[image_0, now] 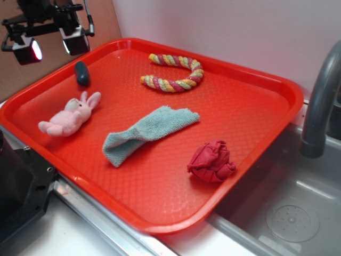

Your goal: Grab the plastic pickle.

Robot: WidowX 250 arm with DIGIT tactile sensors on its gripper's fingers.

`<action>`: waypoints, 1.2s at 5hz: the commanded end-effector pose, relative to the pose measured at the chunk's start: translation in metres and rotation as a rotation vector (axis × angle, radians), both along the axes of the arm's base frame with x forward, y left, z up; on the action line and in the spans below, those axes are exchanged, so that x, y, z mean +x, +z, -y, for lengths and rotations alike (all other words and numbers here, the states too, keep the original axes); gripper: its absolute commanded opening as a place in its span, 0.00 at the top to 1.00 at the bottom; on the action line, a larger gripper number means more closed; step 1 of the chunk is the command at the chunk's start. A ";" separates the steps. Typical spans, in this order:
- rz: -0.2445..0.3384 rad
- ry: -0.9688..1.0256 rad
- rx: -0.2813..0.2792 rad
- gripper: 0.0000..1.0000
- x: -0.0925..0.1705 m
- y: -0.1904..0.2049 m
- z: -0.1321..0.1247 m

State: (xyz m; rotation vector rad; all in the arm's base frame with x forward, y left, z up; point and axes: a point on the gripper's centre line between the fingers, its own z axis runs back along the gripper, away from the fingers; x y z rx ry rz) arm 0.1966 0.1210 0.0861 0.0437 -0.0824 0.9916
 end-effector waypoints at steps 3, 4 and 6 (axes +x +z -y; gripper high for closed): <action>-0.049 0.074 -0.022 0.00 0.019 -0.040 -0.031; -0.075 0.051 -0.014 0.00 0.018 -0.050 -0.021; -0.127 0.020 -0.015 0.00 0.017 -0.068 -0.013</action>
